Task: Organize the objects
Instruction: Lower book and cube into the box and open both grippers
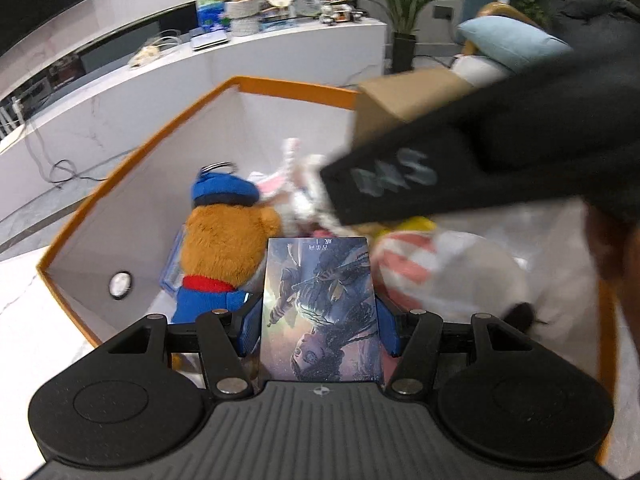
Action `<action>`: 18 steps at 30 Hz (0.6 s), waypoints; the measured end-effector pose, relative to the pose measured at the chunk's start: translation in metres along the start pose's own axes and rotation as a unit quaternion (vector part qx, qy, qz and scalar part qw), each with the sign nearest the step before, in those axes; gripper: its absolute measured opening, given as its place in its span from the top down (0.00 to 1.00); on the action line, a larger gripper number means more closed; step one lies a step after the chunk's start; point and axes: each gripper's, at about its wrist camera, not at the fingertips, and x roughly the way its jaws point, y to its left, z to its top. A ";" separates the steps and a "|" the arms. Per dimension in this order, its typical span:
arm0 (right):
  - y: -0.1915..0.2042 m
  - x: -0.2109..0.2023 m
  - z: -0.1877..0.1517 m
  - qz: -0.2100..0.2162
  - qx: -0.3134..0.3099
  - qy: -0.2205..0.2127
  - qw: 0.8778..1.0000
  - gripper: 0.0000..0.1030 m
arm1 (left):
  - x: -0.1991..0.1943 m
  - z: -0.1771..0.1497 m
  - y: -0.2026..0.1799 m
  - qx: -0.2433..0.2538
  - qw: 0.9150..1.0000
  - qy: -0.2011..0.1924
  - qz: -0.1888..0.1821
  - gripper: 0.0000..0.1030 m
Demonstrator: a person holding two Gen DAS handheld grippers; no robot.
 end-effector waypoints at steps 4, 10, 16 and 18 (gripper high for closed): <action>0.000 0.006 0.001 -0.002 -0.002 0.007 1.000 0.41 | 0.005 0.003 0.011 0.012 0.999 -0.003 0.047 0.36; 0.007 0.024 0.000 -0.004 -0.013 0.031 0.999 0.41 | 0.014 0.002 0.014 0.025 0.999 0.021 0.041 0.36; 0.013 0.036 -0.001 -0.010 -0.027 0.047 0.998 0.41 | 0.014 -0.004 0.006 0.020 0.999 0.041 0.001 0.36; 0.012 0.035 -0.001 -0.012 -0.024 0.048 0.998 0.41 | 0.013 -0.006 0.004 0.020 0.999 0.041 0.004 0.36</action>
